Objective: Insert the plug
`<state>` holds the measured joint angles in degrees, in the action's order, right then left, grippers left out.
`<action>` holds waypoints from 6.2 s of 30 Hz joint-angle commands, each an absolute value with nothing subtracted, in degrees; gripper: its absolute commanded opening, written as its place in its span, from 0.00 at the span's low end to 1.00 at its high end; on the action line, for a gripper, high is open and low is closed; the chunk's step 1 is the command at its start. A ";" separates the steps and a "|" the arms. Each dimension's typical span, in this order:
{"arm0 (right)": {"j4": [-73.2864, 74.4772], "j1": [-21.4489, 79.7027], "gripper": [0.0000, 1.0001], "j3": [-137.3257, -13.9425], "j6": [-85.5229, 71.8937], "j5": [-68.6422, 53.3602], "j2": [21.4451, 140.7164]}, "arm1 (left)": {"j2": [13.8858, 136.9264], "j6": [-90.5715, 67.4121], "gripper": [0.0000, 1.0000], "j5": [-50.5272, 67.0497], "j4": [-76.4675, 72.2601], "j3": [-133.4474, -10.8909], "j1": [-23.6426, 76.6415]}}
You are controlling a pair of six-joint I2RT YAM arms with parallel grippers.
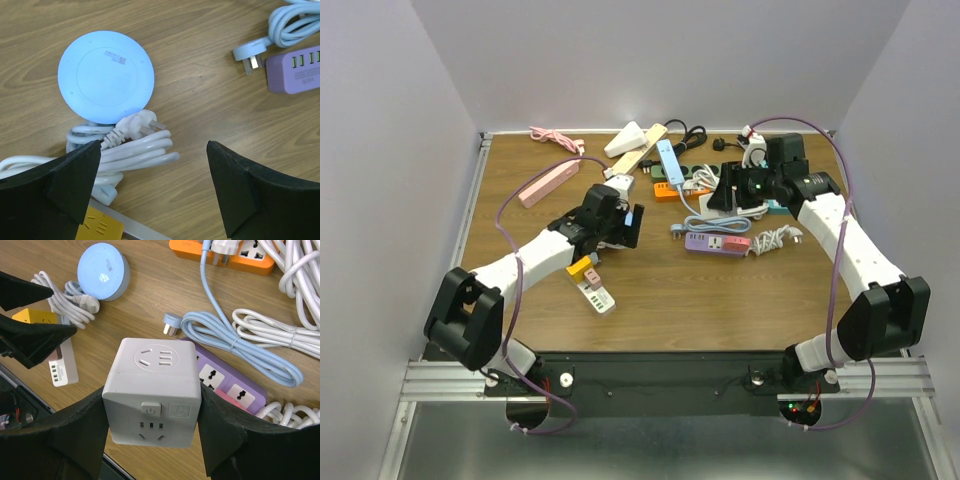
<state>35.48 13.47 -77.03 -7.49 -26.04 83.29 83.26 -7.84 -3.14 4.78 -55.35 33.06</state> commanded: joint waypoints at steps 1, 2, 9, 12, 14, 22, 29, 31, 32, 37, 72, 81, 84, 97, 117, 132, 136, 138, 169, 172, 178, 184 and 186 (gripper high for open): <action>31.38 13.62 0.00 -77.17 -7.12 -28.39 80.42 | 83.31 -5.63 0.99 -7.46 8.25 -56.42 34.01; 31.46 13.62 0.00 -77.34 -7.12 -28.39 80.16 | 84.10 -5.71 0.99 -7.73 9.04 -56.86 34.19; 31.38 13.62 0.00 -77.08 -6.68 -28.83 78.40 | 89.47 -6.77 0.99 -16.78 13.27 -59.59 37.18; 31.29 13.62 0.00 -77.08 -6.59 -28.83 77.96 | 90.52 -6.42 0.99 -19.85 12.31 -60.38 37.88; 31.20 13.62 0.00 -77.08 -6.50 -29.00 77.78 | 91.14 -5.80 0.98 -21.00 12.30 -60.64 38.23; 31.03 13.62 0.01 -76.99 -6.24 -28.74 77.34 | 94.04 -5.19 0.98 -23.55 14.32 -59.86 40.78; 30.85 13.62 0.00 -77.26 -6.33 -28.48 77.78 | 94.48 -6.24 0.00 -25.31 15.64 -60.73 40.78; 30.76 13.71 0.00 -77.17 -6.33 -28.30 77.78 | 94.83 -5.98 0.00 -25.57 16.17 -61.87 40.78; 30.76 13.62 0.00 -77.17 -6.33 -28.21 77.78 | 94.92 -5.98 0.00 -25.92 16.52 -62.48 40.69; 30.59 13.62 0.00 -77.08 -6.15 -27.86 77.87 | 92.20 -6.50 0.00 -29.01 17.49 -65.48 40.52; 30.24 13.62 0.00 -76.46 -5.80 -28.39 77.87 | 84.39 -9.51 0.99 -27.69 18.99 -66.53 15.55; 30.06 13.62 0.00 -76.46 -5.80 -28.56 77.52 | 88.32 -3.07 0.99 -20.05 16.96 -65.12 30.58; 30.06 13.62 0.00 -76.20 -6.15 -28.04 76.73 | 93.24 -5.09 0.99 -19.59 20.38 -66.35 32.60; 29.88 13.62 0.00 -75.94 -6.06 -27.86 75.59 | 98.08 -8.79 0.99 -26.81 22.50 -64.34 34.54; 29.79 13.62 0.00 -75.85 -6.24 -25.75 74.35 | 100.65 -8.27 0.00 -16.46 22.07 -64.16 34.54; 29.79 13.62 0.00 -75.94 -6.77 -24.00 74.80 | 86.48 -21.50 0.00 45.05 -11.66 -54.86 34.80; 29.80 13.62 0.00 -75.85 -6.85 -23.64 74.36 | 87.27 -27.06 0.00 49.04 -20.12 -49.14 34.81; 29.88 13.62 0.00 -75.67 -6.86 -23.56 74.18 | 87.36 -28.12 0.00 49.04 -20.13 -48.34 34.80; 28.83 13.62 0.00 -73.66 -2.30 -29.07 74.53 | 83.23 -29.80 0.99 38.96 -11.35 -37.61 21.01; 27.52 13.62 0.00 -72.51 -1.41 -32.33 75.14 | 83.67 -29.53 0.99 36.92 -10.90 -39.19 20.57; 26.46 13.71 0.00 -72.51 -2.11 -35.95 79.45 | 86.74 -29.62 0.99 37.87 -11.87 -41.75 20.92; 26.02 13.62 0.00 -71.54 -2.90 -35.16 80.95 | 88.33 -29.18 0.99 30.25 -8.53 -43.86 28.64; 26.02 13.62 0.00 -71.37 -2.99 -34.63 80.51 | 88.59 -30.23 0.99 27.70 -7.21 -43.94 30.58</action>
<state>30.00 13.47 -71.20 -2.83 -33.32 82.04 88.51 -30.63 32.97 -10.11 -41.56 26.39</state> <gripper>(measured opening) 0.677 0.986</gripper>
